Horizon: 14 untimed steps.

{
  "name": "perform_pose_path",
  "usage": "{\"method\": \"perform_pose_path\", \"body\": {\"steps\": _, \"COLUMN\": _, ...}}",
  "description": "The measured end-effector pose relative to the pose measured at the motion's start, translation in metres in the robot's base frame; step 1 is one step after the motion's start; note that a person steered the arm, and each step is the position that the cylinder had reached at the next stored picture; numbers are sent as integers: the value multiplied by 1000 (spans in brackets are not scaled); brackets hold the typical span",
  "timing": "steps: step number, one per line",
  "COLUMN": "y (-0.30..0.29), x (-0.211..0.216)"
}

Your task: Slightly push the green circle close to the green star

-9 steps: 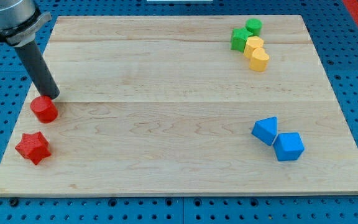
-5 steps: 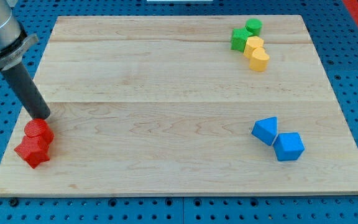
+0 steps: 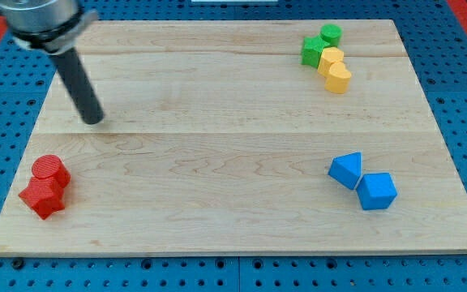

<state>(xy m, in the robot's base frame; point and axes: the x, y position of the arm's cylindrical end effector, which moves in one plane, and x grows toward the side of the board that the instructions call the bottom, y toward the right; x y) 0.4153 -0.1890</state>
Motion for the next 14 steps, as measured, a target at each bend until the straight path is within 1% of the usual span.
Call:
{"method": "perform_pose_path", "body": {"steps": 3, "y": 8, "x": -12}}
{"method": "perform_pose_path", "body": {"steps": 4, "y": 20, "x": -6}}
{"method": "perform_pose_path", "body": {"steps": 5, "y": 55, "x": -3}}
{"method": "perform_pose_path", "body": {"steps": 6, "y": 55, "x": -3}}
{"method": "perform_pose_path", "body": {"steps": 7, "y": 86, "x": 17}}
{"method": "perform_pose_path", "body": {"steps": 8, "y": 172, "x": 20}}
{"method": "perform_pose_path", "body": {"steps": 10, "y": 392, "x": 21}}
{"method": "perform_pose_path", "body": {"steps": 11, "y": 483, "x": -2}}
{"method": "perform_pose_path", "body": {"steps": 13, "y": 494, "x": -122}}
{"method": "perform_pose_path", "body": {"steps": 14, "y": 471, "x": -173}}
